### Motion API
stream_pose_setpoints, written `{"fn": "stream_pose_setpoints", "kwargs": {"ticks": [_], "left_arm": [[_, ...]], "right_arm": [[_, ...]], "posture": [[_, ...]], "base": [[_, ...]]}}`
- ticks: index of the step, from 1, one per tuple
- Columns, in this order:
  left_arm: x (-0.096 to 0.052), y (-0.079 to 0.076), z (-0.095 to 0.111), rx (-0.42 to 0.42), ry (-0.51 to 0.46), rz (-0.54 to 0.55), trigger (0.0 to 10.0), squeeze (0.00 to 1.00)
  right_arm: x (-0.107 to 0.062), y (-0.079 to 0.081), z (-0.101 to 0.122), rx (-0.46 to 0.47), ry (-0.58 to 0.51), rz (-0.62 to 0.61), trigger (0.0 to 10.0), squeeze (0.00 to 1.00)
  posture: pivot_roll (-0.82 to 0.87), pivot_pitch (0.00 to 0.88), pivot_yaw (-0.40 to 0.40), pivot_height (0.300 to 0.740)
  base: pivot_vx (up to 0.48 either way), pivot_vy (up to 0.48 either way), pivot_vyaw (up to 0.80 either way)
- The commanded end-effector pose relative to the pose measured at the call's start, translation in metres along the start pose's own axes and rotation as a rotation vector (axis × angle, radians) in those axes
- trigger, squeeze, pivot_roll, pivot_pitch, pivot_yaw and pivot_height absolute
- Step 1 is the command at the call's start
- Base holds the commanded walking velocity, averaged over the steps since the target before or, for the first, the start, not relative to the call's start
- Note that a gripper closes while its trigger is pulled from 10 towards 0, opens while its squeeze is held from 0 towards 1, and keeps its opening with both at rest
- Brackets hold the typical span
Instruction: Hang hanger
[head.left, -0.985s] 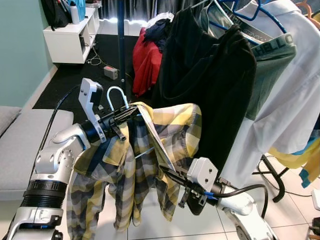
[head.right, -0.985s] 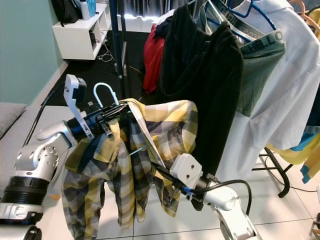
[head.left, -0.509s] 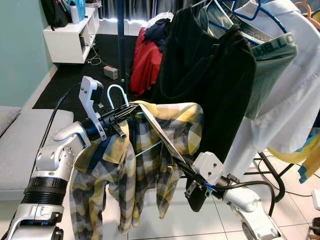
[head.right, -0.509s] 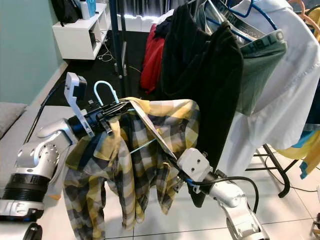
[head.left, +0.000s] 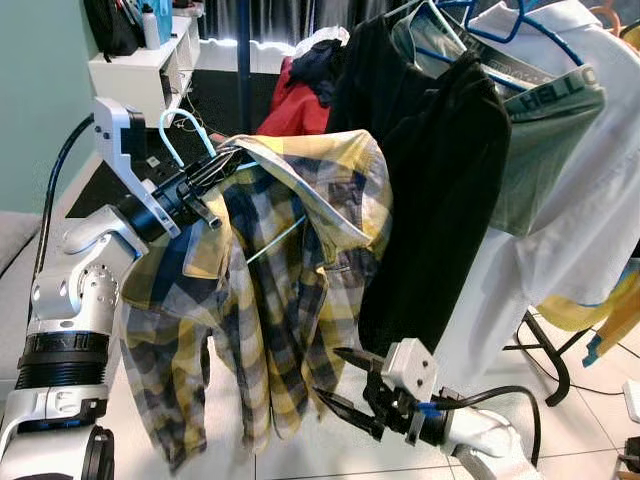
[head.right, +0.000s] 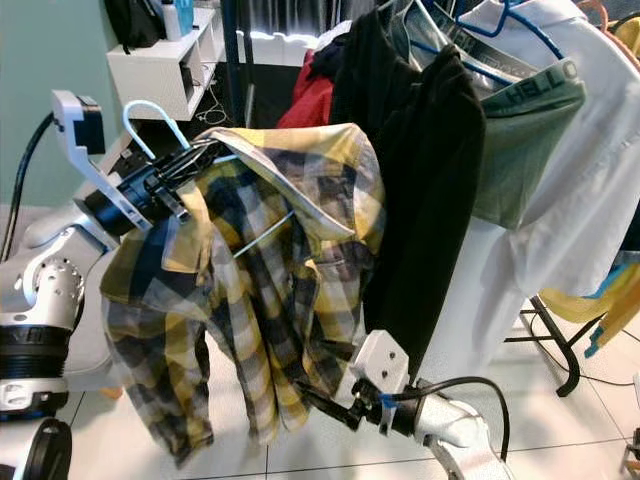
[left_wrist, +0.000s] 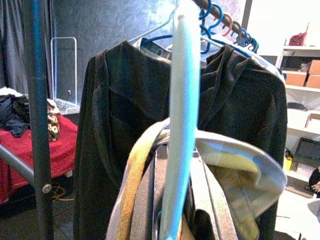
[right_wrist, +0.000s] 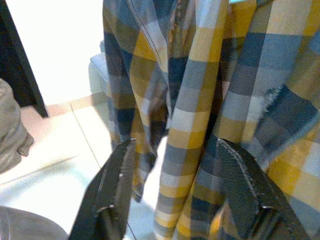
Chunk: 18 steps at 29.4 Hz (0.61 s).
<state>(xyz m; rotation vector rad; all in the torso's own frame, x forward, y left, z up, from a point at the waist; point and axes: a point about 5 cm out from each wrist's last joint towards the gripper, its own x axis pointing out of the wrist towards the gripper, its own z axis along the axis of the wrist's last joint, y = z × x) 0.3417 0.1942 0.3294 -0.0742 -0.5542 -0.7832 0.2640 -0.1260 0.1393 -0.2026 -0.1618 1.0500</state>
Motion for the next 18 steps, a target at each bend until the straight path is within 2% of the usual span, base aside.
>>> {"fn": "stream_pose_setpoints", "kwargs": {"ticks": [1, 3, 4, 5, 6, 7, 8, 9, 10, 12, 14, 15, 16, 17, 18], "left_arm": [[-0.002, -0.005, 0.008, 0.004, -0.034, -0.072, 10.0, 0.0], [-0.002, -0.005, 0.008, 0.004, -0.034, -0.072, 10.0, 0.0], [-0.007, -0.008, 0.006, 0.001, -0.008, -0.129, 10.0, 0.0], [-0.007, -0.008, 0.006, 0.001, -0.008, -0.129, 10.0, 0.0], [-0.011, -0.013, 0.004, -0.006, 0.027, -0.196, 10.0, 0.0], [-0.011, -0.013, 0.004, -0.006, 0.027, -0.196, 10.0, 0.0], [-0.017, -0.018, -0.001, -0.005, 0.085, -0.265, 10.0, 0.0], [-0.021, -0.022, -0.006, -0.002, 0.129, -0.306, 10.0, 0.0], [-0.021, -0.022, -0.006, -0.002, 0.129, -0.306, 10.0, 0.0], [-0.026, -0.024, -0.01, 0.012, 0.17, -0.332, 10.0, 0.0], [-0.028, -0.023, -0.011, 0.016, 0.172, -0.331, 10.0, 0.0], [-0.029, -0.023, -0.011, 0.025, 0.181, -0.337, 10.0, 0.0], [-0.029, -0.023, -0.011, 0.025, 0.181, -0.337, 10.0, 0.0], [-0.031, -0.023, -0.013, 0.036, 0.192, -0.346, 10.0, 0.0], [-0.033, -0.024, -0.014, 0.044, 0.204, -0.358, 10.0, 0.0]], "right_arm": [[-0.007, -0.004, 0.022, 0.121, -0.066, 0.063, 10.0, 0.0], [-0.007, -0.004, 0.022, 0.121, -0.066, 0.063, 10.0, 0.0], [-0.014, -0.011, 0.046, 0.21, -0.128, 0.126, 10.0, 0.0], [-0.014, -0.011, 0.046, 0.21, -0.128, 0.126, 10.0, 0.0], [-0.022, -0.015, 0.073, 0.272, -0.19, 0.225, 10.0, 0.0], [-0.022, -0.015, 0.073, 0.272, -0.19, 0.225, 10.0, 0.0], [-0.032, -0.023, 0.101, 0.294, -0.251, 0.312, 10.0, 0.0], [-0.04, -0.031, 0.122, 0.283, -0.302, 0.352, 10.0, 0.0], [-0.04, -0.031, 0.122, 0.283, -0.302, 0.352, 10.0, 0.0], [-0.049, -0.044, 0.15, 0.252, -0.401, 0.359, 10.0, 0.0], [-0.052, -0.05, 0.159, 0.235, -0.442, 0.338, 10.0, 0.0], [-0.052, -0.061, 0.168, 0.171, -0.473, 0.267, 10.0, 0.0], [-0.052, -0.061, 0.168, 0.171, -0.473, 0.267, 10.0, 0.0], [-0.052, -0.071, 0.173, 0.097, -0.471, 0.184, 10.0, 0.0], [-0.052, -0.078, 0.176, 0.046, -0.426, 0.123, 10.0, 0.0]], "posture": [[-0.01, 0.186, -0.05, 0.74], [-0.01, 0.186, -0.05, 0.74], [-0.01, 0.186, -0.049, 0.74], [-0.01, 0.186, -0.049, 0.74], [-0.01, 0.183, -0.048, 0.74], [-0.01, 0.183, -0.048, 0.74], [-0.01, 0.182, -0.049, 0.74], [-0.01, 0.182, -0.049, 0.74], [-0.01, 0.182, -0.049, 0.74], [-0.01, 0.176, -0.049, 0.74], [-0.01, 0.175, -0.049, 0.74], [-0.01, 0.172, -0.047, 0.74], [-0.01, 0.172, -0.047, 0.74], [-0.01, 0.172, -0.046, 0.74], [-0.01, 0.17, -0.045, 0.74]], "base": [[0.0, 0.0, 0.0], [0.0, 0.0, 0.0], [0.0, 0.0, 0.0], [0.0, 0.0, 0.0], [0.0, 0.0, 0.0], [0.0, 0.0, 0.0], [0.0, 0.0, 0.0], [0.0, 0.0, 0.0], [0.0, 0.0, 0.0], [0.0, 0.0, 0.0], [0.0, 0.0, 0.0], [0.0, 0.0, 0.0], [0.0, 0.0, 0.0], [0.0, 0.0, 0.0], [0.0, 0.0, 0.0]]}}
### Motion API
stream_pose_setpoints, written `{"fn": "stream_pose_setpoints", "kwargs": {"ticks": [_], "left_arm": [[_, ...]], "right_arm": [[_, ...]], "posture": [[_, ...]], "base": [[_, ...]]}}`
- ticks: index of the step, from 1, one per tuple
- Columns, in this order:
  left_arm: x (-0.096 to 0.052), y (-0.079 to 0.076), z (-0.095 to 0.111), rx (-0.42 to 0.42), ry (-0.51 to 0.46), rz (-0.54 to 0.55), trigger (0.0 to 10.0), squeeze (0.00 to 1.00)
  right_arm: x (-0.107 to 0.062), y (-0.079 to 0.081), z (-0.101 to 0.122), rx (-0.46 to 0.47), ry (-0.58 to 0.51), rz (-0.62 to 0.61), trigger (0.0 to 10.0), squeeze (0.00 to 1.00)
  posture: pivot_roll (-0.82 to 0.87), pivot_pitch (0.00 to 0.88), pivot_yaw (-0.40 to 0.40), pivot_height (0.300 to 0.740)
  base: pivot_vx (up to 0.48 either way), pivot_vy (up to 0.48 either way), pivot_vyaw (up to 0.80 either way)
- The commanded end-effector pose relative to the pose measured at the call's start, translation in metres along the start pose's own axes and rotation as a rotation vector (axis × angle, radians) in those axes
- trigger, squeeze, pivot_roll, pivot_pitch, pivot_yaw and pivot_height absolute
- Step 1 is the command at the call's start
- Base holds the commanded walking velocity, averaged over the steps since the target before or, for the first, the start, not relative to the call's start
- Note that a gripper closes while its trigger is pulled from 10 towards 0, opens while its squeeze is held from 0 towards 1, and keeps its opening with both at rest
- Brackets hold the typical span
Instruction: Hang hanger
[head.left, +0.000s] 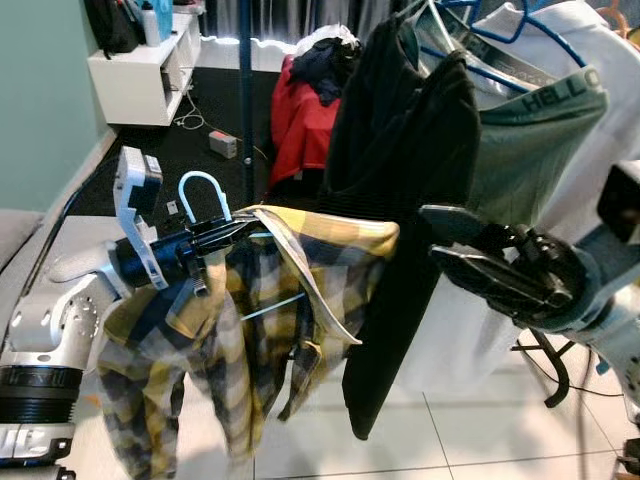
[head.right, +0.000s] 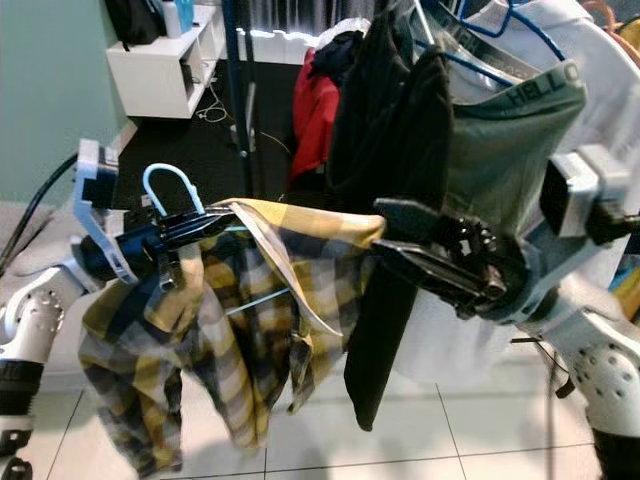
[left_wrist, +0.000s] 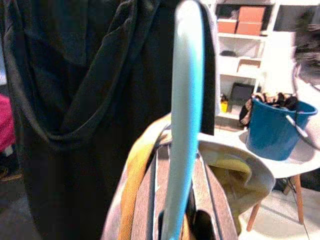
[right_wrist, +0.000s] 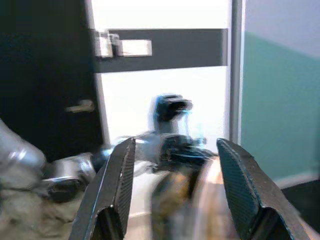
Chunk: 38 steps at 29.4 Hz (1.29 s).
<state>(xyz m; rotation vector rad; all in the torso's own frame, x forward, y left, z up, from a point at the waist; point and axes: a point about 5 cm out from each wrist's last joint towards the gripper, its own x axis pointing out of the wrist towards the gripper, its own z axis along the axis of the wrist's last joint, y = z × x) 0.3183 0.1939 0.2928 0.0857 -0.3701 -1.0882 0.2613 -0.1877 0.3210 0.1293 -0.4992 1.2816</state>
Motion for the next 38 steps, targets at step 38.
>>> {"fn": "stream_pose_setpoints", "kwargs": {"ticks": [38], "left_arm": [[0.011, -0.048, 0.014, 0.097, -0.041, -0.226, 10.0, 0.0]], "right_arm": [[0.007, -0.06, -0.052, -0.33, 0.249, 0.035, 10.0, 0.0]], "posture": [[-0.03, 0.179, -0.091, 0.74]], "base": [[0.0, 0.0, 0.0]]}}
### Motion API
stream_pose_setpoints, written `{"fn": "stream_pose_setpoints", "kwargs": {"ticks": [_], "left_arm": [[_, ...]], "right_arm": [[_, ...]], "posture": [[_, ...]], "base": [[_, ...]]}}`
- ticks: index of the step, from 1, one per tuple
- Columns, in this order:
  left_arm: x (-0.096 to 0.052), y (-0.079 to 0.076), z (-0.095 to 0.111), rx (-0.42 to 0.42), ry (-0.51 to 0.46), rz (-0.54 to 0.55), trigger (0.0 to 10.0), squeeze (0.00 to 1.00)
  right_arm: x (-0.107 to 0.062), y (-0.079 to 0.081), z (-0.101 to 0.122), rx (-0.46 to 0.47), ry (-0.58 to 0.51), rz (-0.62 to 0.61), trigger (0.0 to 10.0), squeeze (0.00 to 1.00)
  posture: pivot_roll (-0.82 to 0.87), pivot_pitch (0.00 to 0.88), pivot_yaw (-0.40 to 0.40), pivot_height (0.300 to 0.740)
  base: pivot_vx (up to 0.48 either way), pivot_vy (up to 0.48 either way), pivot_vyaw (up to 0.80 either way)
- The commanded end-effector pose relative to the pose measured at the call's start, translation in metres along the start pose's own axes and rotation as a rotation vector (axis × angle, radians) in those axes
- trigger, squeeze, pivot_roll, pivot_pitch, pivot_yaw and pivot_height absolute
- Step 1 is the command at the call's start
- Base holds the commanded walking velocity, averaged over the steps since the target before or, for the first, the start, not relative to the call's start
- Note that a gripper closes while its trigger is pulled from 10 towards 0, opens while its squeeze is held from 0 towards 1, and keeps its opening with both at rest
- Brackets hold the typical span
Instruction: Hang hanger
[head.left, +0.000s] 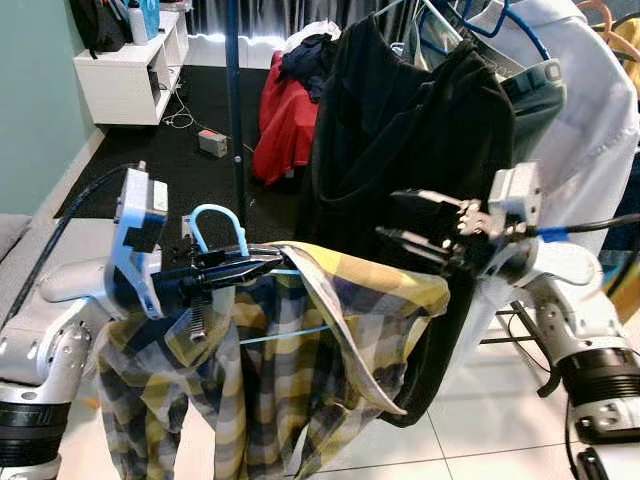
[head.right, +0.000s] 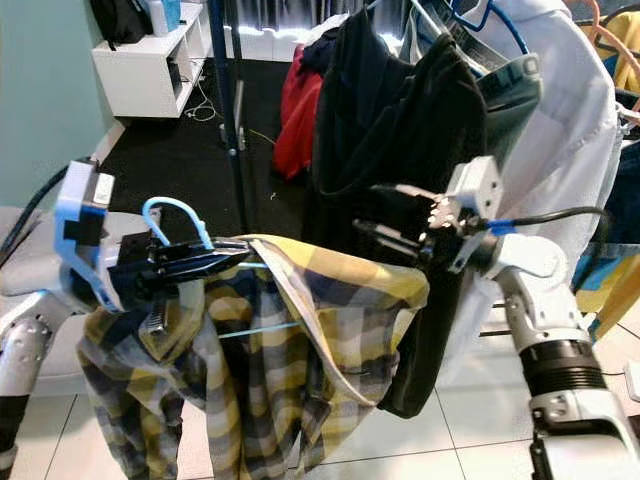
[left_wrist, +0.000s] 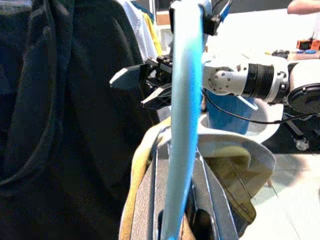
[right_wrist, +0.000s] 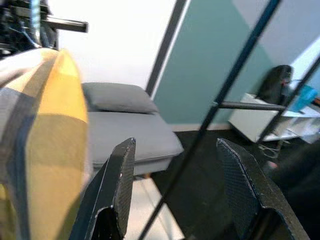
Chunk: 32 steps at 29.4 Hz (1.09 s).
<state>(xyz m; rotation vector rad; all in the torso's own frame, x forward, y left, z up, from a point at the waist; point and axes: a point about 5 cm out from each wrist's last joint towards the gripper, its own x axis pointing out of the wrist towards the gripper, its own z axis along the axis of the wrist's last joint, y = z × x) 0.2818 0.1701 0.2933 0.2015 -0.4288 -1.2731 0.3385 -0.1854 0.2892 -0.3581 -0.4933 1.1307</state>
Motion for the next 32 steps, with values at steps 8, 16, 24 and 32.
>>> {"fn": "stream_pose_setpoints", "kwargs": {"ticks": [8, 16, 24, 32], "left_arm": [[0.006, -0.001, 0.004, 0.002, -0.025, -0.001, 10.0, 0.0], [0.009, 0.0, 0.006, 0.001, -0.044, -0.006, 10.0, 0.0], [0.016, -0.003, 0.011, 0.009, -0.068, -0.035, 10.0, 0.0], [0.02, -0.004, 0.012, 0.013, -0.076, -0.053, 10.0, 0.0]], "right_arm": [[0.004, 0.029, 0.003, 0.169, -0.049, 0.216, 10.0, 0.0], [-0.002, 0.042, -0.008, 0.17, 0.019, 0.294, 10.0, 0.0], [0.0, 0.046, -0.015, 0.122, 0.075, 0.329, 10.0, 0.0], [0.01, 0.042, -0.009, 0.138, 0.045, 0.341, 1.0, 0.0]], "posture": [[-0.03, 0.174, -0.088, 0.74], [-0.03, 0.173, -0.086, 0.74], [-0.03, 0.174, -0.088, 0.74], [-0.02, 0.176, -0.09, 0.74]], "base": [[0.0, 0.0, 0.0], [0.0, 0.0, 0.0], [0.0, 0.0, 0.0], [0.0, 0.0, 0.0]]}}
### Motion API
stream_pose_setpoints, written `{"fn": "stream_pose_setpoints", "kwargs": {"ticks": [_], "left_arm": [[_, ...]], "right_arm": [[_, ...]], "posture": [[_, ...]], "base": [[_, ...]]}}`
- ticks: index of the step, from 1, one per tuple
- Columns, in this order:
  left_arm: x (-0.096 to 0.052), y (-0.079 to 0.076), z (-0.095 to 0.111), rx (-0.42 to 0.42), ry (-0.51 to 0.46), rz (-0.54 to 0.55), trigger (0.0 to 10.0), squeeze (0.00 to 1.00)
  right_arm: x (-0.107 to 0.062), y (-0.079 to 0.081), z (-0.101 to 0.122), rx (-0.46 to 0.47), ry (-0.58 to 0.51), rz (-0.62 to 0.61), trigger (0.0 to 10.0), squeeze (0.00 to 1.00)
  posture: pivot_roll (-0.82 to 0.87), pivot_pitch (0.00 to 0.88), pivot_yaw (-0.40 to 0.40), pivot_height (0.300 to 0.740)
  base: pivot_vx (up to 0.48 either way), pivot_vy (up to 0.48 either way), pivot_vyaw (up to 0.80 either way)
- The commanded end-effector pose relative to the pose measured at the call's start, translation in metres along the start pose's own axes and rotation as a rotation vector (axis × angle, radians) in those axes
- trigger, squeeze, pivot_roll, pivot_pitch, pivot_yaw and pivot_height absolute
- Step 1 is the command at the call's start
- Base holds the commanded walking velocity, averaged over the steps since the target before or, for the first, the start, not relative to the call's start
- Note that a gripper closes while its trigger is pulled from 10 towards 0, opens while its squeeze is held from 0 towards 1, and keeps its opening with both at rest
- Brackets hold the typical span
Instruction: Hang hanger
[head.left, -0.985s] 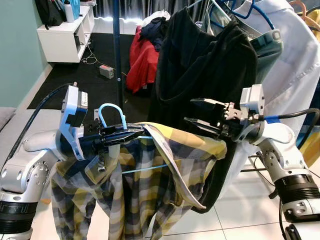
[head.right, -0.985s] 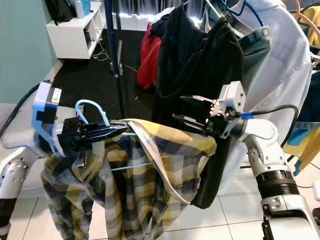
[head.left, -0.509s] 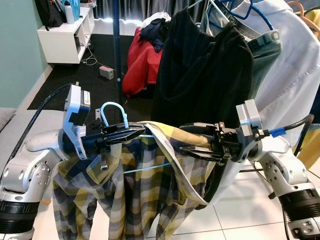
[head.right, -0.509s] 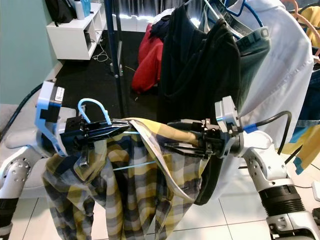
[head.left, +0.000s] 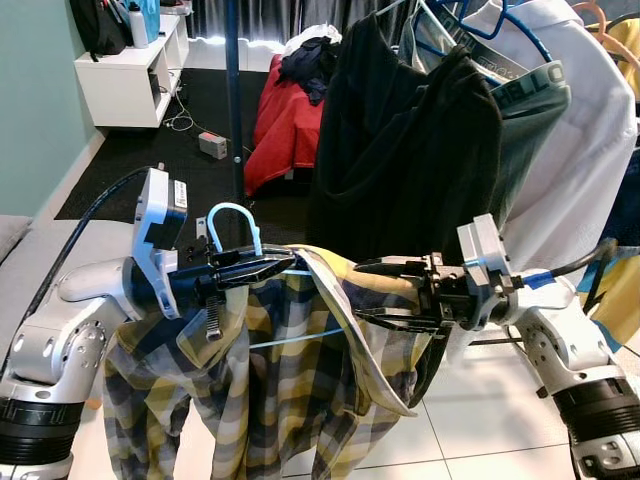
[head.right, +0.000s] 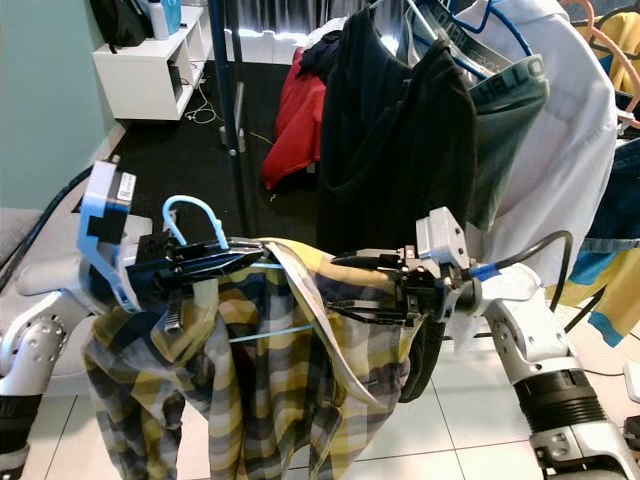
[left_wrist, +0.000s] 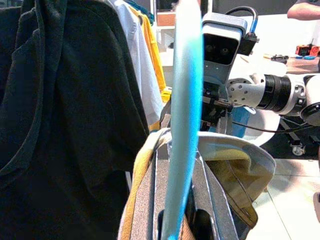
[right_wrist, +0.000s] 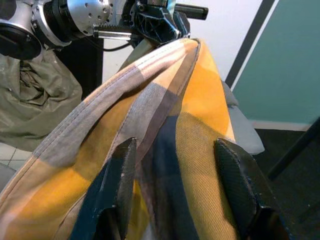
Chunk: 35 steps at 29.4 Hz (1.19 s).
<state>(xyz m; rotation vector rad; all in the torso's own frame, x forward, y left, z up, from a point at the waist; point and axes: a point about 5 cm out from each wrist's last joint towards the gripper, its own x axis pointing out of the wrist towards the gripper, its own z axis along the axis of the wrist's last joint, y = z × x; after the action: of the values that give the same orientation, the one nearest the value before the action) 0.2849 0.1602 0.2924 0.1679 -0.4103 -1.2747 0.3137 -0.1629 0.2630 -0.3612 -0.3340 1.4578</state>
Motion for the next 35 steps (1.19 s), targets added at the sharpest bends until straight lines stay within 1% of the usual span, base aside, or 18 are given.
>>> {"fn": "stream_pose_setpoints", "kwargs": {"ticks": [1, 2, 10, 13, 17, 18, 20, 22, 23, 24, 26, 27, 28, 29, 30, 33, 34, 35], "left_arm": [[0.01, -0.004, 0.015, 0.047, -0.07, -0.06, 10.0, 0.0], [0.011, -0.004, 0.015, 0.047, -0.07, -0.056, 10.0, 0.0], [0.013, -0.002, 0.015, 0.048, -0.071, -0.041, 10.0, 0.0], [0.016, -0.001, 0.016, 0.042, -0.069, -0.031, 10.0, 0.0], [0.016, -0.001, 0.016, 0.042, -0.069, -0.031, 10.0, 0.0], [0.017, -0.001, 0.016, 0.03, -0.062, -0.026, 10.0, 0.0], [0.017, -0.001, 0.016, 0.03, -0.062, -0.026, 10.0, 0.0], [0.017, 0.002, 0.016, 0.007, -0.051, -0.019, 10.0, 0.01], [0.017, 0.006, 0.015, -0.01, -0.042, 0.004, 10.0, 0.79], [0.015, 0.012, 0.015, -0.026, -0.046, 0.029, 10.0, 1.0], [0.015, 0.012, 0.015, -0.026, -0.046, 0.029, 10.0, 1.0], [0.012, 0.017, 0.015, -0.024, -0.047, 0.056, 10.0, 1.0], [0.012, 0.017, 0.015, -0.024, -0.047, 0.056, 10.0, 1.0], [0.01, 0.021, 0.015, 0.004, -0.041, 0.068, 10.0, 1.0], [0.007, 0.023, 0.014, 0.017, -0.032, 0.067, 10.0, 0.0], [0.002, 0.026, 0.014, 0.027, -0.029, 0.079, 10.0, 0.0], [-0.002, 0.03, 0.014, 0.048, -0.029, 0.114, 10.0, 0.0], [-0.002, 0.03, 0.014, 0.048, -0.029, 0.114, 10.0, 0.0]], "right_arm": [[0.003, 0.0, -0.001, 0.015, 0.003, 0.017, 1.0, 0.0], [0.003, -0.001, -0.001, 0.014, -0.004, 0.016, 0.0, 0.0], [0.004, 0.0, -0.002, 0.014, -0.005, 0.03, 0.0, 0.0], [0.003, 0.005, -0.007, 0.0, 0.043, 0.069, 0.0, 0.0], [0.003, 0.005, -0.007, 0.0, 0.043, 0.069, 0.0, 0.0], [0.003, 0.007, -0.009, -0.005, 0.063, 0.087, 0.0, 0.0], [0.003, 0.007, -0.009, -0.005, 0.063, 0.087, 0.0, 0.0], [0.003, 0.008, -0.011, -0.007, 0.075, 0.102, 0.0, 0.0], [0.004, 0.008, -0.011, -0.006, 0.073, 0.107, 0.0, 0.0], [0.005, 0.008, -0.009, 0.0, 0.061, 0.104, 0.0, 0.0], [0.005, 0.008, -0.009, 0.0, 0.061, 0.104, 0.0, 0.0], [0.006, 0.007, -0.008, 0.005, 0.049, 0.099, 0.0, 0.0], [0.006, 0.007, -0.008, 0.005, 0.049, 0.099, 0.0, 0.0], [0.006, 0.007, -0.007, 0.009, 0.04, 0.094, 0.0, 0.0], [0.006, 0.007, -0.006, 0.013, 0.033, 0.09, 0.0, 0.0], [0.006, 0.007, -0.006, 0.014, 0.029, 0.084, 0.0, 0.0], [0.005, 0.007, -0.006, 0.016, 0.028, 0.077, 0.0, 0.0], [0.005, 0.007, -0.006, 0.016, 0.028, 0.077, 0.0, 0.0]], "posture": [[-0.02, 0.176, -0.09, 0.74], [-0.02, 0.176, -0.09, 0.74], [-0.02, 0.177, -0.087, 0.74], [-0.02, 0.177, -0.088, 0.74], [-0.02, 0.177, -0.088, 0.74], [-0.02, 0.177, -0.088, 0.74], [-0.02, 0.177, -0.088, 0.74], [-0.02, 0.179, -0.088, 0.74], [-0.02, 0.179, -0.088, 0.74], [-0.02, 0.183, -0.088, 0.74], [-0.02, 0.183, -0.088, 0.74], [-0.02, 0.184, -0.086, 0.74], [-0.02, 0.184, -0.086, 0.74], [-0.02, 0.185, -0.086, 0.74], [-0.02, 0.185, -0.084, 0.74], [-0.02, 0.186, -0.085, 0.74], [-0.02, 0.187, -0.085, 0.74], [-0.02, 0.187, -0.085, 0.74]], "base": [[0.0, 0.0, 0.0], [0.0, 0.0, 0.0], [0.0, 0.0, 0.0], [0.0, 0.0, 0.0], [0.0, 0.0, 0.0], [0.0, 0.0, 0.0], [0.0, 0.0, 0.0], [0.0, 0.0, 0.0], [0.0, 0.0, 0.0], [0.0, 0.0, 0.0], [0.0, 0.0, 0.0], [0.0, 0.0, 0.0], [0.0, 0.0, 0.0], [0.0, 0.0, 0.0], [0.0, 0.0, 0.0], [0.0, 0.0, 0.0], [0.0, 0.0, 0.0], [0.0, 0.0, 0.0]]}}
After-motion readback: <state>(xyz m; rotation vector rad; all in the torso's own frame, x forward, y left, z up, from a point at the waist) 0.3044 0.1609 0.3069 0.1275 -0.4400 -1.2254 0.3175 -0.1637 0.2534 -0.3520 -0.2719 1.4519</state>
